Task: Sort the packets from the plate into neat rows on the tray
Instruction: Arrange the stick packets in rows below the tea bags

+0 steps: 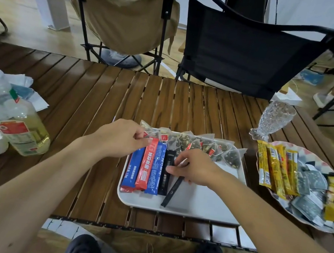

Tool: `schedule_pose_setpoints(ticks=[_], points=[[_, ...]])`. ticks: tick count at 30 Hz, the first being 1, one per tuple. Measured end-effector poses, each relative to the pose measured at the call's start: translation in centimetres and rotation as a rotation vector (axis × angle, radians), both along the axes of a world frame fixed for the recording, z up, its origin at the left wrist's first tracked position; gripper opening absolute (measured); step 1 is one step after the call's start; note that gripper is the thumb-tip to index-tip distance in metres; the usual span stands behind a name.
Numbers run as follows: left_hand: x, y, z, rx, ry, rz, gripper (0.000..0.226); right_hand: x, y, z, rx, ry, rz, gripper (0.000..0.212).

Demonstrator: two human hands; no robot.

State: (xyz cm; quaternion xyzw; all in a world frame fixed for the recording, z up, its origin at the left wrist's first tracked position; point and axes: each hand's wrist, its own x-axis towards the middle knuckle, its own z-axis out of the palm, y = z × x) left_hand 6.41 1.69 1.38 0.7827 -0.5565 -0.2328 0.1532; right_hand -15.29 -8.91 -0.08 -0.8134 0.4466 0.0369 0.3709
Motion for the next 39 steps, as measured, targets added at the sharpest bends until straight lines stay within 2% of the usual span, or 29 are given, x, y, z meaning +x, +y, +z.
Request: schedule_pose_setpoints(ticks=[7,13,19,26,32,35,39], points=[[0.2,0.0,-0.4,0.008,0.016,0.008,0.035,-2.2,-1.3,0.9,0.093,-0.046,0.054,0.037],[0.3,-0.5,-0.9,0.020,-0.002,-0.002,0.035,-1.9,-0.7,0.5,0.027,-0.086,0.027,0.029],[0.5,-0.6,-1.4,0.031,0.001,-0.002,0.036,0.1,0.1,-1.2,-0.103,0.029,-0.023,0.030],[0.4,-0.5,-1.3,0.044,0.001,-0.007,0.034,0.4,-0.1,-0.8,-0.052,0.074,-0.067,0.021],[0.3,-0.4,-1.3,0.039,0.003,-0.010,0.034,0.2,0.5,-1.2,-0.157,0.056,-0.090,0.032],[0.2,-0.5,-1.4,0.044,0.000,-0.011,0.033,0.5,0.6,-1.1,-0.067,0.007,-0.093,0.033],[0.3,-0.5,-1.4,0.051,0.002,0.003,0.034,0.0,0.2,-0.2,0.155,-0.056,-0.103,0.029]])
